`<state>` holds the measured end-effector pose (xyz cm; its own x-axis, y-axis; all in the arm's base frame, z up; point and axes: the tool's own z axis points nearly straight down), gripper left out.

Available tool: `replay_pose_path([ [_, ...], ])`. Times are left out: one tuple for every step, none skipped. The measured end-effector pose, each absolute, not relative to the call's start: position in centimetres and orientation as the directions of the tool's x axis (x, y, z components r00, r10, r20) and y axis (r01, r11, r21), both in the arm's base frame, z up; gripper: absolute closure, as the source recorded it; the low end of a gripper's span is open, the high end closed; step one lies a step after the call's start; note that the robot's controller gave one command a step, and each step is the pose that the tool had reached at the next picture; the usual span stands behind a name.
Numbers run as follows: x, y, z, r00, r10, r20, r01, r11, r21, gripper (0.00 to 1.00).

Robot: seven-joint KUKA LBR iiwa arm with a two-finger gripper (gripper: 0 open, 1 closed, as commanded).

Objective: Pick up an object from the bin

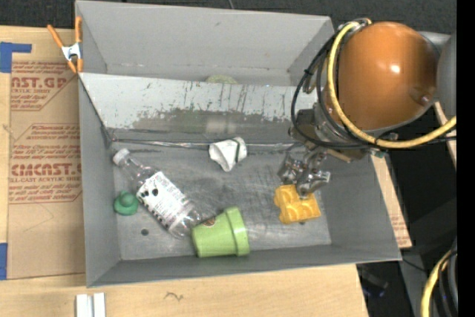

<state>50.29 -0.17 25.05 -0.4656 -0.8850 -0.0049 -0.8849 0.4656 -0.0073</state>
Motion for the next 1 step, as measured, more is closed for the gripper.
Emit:
replay_pose_path([
  [50.17,-0.11,24.69,-0.465,-0.886,-0.003,-0.886,0.465,0.000,1.00],
])
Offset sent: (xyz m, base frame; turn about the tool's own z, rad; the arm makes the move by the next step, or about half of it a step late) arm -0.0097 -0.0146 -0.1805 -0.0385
